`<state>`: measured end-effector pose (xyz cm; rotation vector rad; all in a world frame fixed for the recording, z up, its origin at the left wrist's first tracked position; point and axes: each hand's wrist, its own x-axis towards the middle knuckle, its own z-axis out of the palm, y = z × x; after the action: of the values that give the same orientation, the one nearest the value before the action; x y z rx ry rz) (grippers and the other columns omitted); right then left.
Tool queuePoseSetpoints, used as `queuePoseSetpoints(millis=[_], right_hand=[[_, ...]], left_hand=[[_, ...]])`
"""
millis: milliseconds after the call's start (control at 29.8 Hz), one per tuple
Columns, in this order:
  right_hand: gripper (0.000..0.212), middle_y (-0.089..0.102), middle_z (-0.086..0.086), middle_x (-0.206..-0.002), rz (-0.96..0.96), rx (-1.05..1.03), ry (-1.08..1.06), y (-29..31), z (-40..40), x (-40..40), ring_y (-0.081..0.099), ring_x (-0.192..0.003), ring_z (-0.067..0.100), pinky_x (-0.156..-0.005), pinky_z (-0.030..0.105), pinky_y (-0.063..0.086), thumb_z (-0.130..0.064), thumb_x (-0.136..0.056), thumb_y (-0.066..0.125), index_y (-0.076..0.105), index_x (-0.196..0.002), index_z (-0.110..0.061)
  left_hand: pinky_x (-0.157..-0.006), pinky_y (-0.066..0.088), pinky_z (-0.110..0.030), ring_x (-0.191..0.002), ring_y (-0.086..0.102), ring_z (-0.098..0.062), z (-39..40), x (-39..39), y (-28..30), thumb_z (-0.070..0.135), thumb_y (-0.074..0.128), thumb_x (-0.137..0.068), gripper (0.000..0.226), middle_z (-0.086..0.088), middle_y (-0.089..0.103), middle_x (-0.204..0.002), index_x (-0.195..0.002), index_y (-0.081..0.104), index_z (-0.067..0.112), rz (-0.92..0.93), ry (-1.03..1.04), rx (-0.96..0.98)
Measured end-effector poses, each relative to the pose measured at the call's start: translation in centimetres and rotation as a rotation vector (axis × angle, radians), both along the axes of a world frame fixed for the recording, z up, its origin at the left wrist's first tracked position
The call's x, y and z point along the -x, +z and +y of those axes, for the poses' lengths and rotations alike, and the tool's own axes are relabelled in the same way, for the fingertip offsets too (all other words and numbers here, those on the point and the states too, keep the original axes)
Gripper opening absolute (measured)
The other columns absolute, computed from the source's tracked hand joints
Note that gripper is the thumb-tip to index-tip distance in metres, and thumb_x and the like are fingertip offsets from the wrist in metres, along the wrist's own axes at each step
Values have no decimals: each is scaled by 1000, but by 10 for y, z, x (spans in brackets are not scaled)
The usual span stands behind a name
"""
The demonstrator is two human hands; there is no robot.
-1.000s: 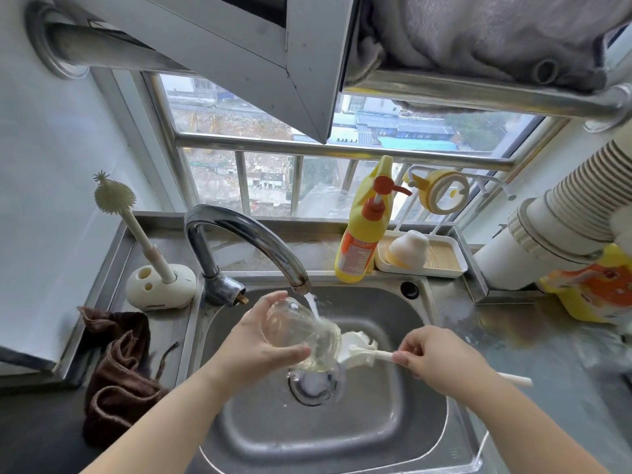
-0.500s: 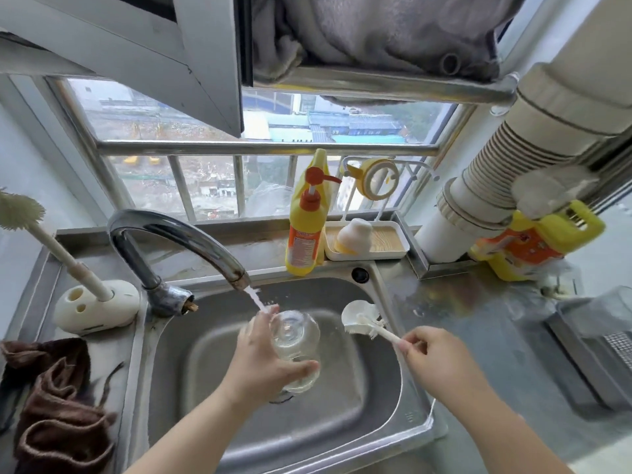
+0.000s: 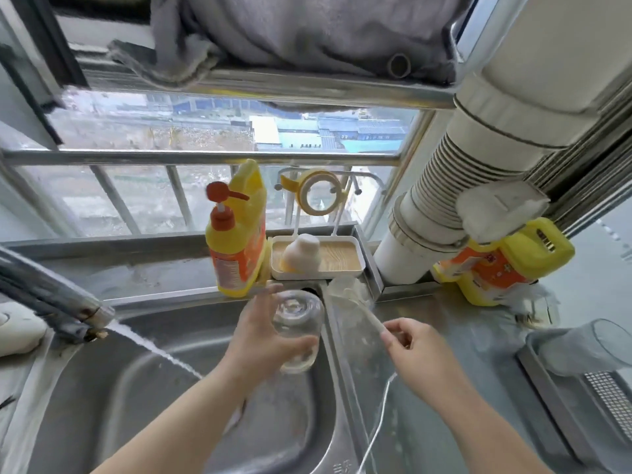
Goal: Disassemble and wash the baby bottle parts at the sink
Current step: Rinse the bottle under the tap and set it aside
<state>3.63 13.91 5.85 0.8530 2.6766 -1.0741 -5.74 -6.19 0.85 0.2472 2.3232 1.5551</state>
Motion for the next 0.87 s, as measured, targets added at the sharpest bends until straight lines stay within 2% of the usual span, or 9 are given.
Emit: queuePoseSetpoints(millis=[67,134,235,336,470,638,739,873], right_hand=[[12,62,-12,-75,15,21,26,4,21,9,54,-63,0,-49,9,33,-29,-94,52,62,-100,-30],[13,64,-13,-78,43,46,52,8,38,16,56,-66,0,-55,11,36,-28,-94,51,61,-103,-32],[13,63,-13,-74,87,32,89,14,56,23,57,-65,-1,-55,10,37,-26,-94,50,54,-94,-38],[14,63,-14,-71,97,25,97,13,68,25,56,-61,-3,-52,9,39,-27,-94,50,51,-90,-40],[15,64,-10,-73,12,112,92,-4,79,22,57,-63,2,-62,14,45,-26,-94,50,51,-88,-39],[18,65,-6,-69,-44,154,61,-33,86,14,55,-60,5,-72,30,51,-19,-90,55,59,-86,-37],[28,65,-5,-68,-40,162,67,-38,89,8,54,-57,2,-70,25,49,-18,-88,56,54,-77,-44],[27,65,-8,-63,-15,208,38,-40,91,3,55,-54,-2,-66,21,50,-17,-89,57,56,-81,-43]], left_hand=[[-80,39,-7,-100,52,4,30,16,6,27,90,-49,82,13,52,-110,-115,42,35,42,39,-29],[-87,44,-20,-104,53,-7,59,32,12,26,90,-52,78,11,52,-110,-112,41,35,69,53,-11],[-97,41,-34,-115,47,-17,93,55,16,38,87,-54,83,3,50,-120,-124,44,28,148,90,101],[-102,38,-35,-123,41,-21,116,72,15,37,85,-59,88,-4,46,-130,-134,41,22,144,133,145],[-104,38,-40,-126,39,-22,135,87,6,41,83,-61,85,-5,45,-133,-132,40,24,142,134,189],[-104,31,-34,-127,37,-22,150,95,-1,38,80,-67,78,-5,43,-135,-133,41,23,191,82,277],[-103,29,-31,-128,36,-22,157,100,-4,35,77,-72,71,-7,40,-135,-132,43,23,213,73,272],[-107,25,-31,-131,30,-24,158,104,-6,42,67,-82,64,-8,25,-140,-138,39,32,169,52,370]])
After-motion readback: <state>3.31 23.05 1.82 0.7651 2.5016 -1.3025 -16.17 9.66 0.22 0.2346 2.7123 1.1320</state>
